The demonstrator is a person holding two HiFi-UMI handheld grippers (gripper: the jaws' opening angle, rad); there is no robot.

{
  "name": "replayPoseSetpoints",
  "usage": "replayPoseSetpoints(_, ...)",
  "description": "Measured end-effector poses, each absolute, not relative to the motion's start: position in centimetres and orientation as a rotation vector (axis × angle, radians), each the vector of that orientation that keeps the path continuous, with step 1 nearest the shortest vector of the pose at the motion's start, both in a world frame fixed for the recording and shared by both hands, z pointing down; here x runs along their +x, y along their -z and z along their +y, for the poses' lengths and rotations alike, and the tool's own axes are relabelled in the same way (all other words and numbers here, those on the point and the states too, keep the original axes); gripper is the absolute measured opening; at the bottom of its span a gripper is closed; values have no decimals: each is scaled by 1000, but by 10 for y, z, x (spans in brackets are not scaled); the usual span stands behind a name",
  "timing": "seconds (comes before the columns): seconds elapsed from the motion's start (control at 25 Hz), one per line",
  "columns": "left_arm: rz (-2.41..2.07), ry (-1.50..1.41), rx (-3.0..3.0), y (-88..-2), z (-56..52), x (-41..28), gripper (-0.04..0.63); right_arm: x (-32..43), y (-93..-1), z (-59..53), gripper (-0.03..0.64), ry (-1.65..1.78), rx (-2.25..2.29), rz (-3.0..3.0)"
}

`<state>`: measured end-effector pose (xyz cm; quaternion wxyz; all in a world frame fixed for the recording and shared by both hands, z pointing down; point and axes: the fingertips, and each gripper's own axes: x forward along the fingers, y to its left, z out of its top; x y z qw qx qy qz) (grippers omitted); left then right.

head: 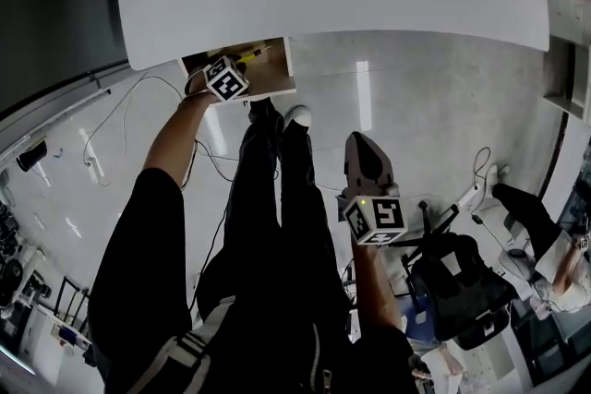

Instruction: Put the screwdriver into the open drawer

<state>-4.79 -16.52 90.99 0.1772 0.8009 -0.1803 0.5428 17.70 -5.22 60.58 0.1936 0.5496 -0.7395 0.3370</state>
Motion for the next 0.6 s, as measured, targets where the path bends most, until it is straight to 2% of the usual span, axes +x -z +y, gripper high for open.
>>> replayPoseSetpoints(0.6,-447,-1571,2131,-942,-162,-51,95,181,-610,-55,-2,-1012,1628,-2050)
